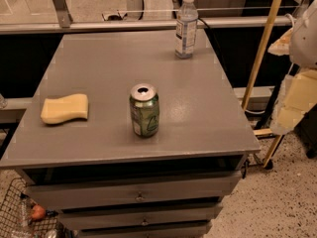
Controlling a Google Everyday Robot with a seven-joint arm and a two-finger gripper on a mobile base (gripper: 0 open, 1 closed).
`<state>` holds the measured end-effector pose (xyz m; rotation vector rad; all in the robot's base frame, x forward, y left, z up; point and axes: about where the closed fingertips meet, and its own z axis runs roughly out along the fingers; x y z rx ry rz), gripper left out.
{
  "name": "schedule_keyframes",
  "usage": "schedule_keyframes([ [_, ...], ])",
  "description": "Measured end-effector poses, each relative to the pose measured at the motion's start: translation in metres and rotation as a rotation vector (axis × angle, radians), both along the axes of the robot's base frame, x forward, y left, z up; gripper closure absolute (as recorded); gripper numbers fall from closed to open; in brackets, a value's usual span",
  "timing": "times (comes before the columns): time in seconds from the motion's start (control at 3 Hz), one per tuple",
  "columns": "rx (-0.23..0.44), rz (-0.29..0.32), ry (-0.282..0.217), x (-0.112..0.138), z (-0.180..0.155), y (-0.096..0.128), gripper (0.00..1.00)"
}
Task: Move blue plastic bottle near green can
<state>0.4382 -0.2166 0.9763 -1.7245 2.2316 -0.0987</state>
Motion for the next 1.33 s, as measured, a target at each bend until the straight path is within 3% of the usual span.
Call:
schedule_keyframes([
  [0.33, 0.000, 0.000, 0.000, 0.000, 0.000, 0.000, 0.00],
  [1.0, 0.193, 0.023, -0.070, 0.105, -0.017, 0.053, 0.00],
  [1.33, 0.198, 0.022, -0.074, 0.109, -0.019, 0.053, 0.00],
])
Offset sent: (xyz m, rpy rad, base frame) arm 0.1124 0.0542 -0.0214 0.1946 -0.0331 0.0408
